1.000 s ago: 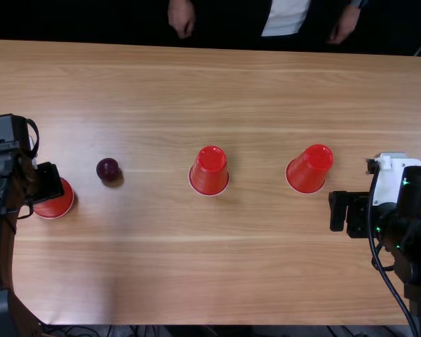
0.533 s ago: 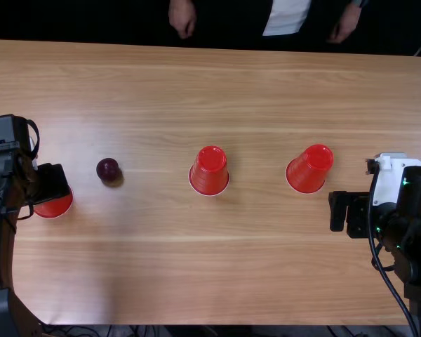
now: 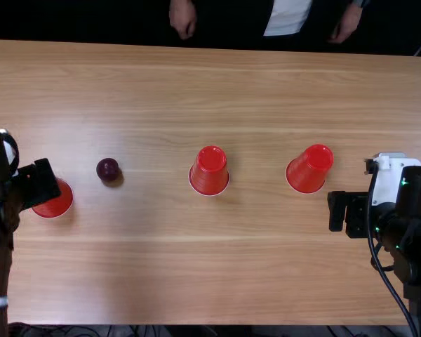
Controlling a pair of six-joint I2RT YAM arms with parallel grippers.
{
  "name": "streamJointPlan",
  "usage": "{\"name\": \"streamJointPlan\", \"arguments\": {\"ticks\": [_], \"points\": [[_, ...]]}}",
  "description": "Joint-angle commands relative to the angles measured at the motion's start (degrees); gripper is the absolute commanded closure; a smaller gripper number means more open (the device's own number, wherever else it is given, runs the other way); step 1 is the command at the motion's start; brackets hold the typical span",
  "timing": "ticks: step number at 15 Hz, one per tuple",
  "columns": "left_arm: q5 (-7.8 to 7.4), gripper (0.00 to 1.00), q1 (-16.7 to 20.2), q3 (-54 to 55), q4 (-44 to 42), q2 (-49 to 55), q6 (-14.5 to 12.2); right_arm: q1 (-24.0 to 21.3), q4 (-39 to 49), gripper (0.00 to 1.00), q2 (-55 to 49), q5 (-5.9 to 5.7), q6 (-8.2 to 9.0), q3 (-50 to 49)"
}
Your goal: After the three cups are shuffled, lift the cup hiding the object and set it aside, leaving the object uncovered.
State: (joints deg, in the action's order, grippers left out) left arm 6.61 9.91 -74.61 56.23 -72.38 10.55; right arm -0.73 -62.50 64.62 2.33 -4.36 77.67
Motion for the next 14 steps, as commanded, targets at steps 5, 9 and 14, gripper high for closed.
{"name": "streamJointPlan", "arguments": {"ticks": [5,9,14], "points": [[-0.81,0.00,-10.4,3.3,0.7,16.7,0.0,2.1,0.0,0.00,-7.7,0.31,0.35,-2.9],[-0.81,0.00,-13.9,6.9,3.0,23.5,0.0,2.1,-0.1,0.00,-11.1,0.31,0.46,-5.9],[-0.81,0.00,-13.9,17.3,2.7,37.0,0.2,2.1,0.5,0.00,-22.2,0.20,2.46,-13.2]]}}
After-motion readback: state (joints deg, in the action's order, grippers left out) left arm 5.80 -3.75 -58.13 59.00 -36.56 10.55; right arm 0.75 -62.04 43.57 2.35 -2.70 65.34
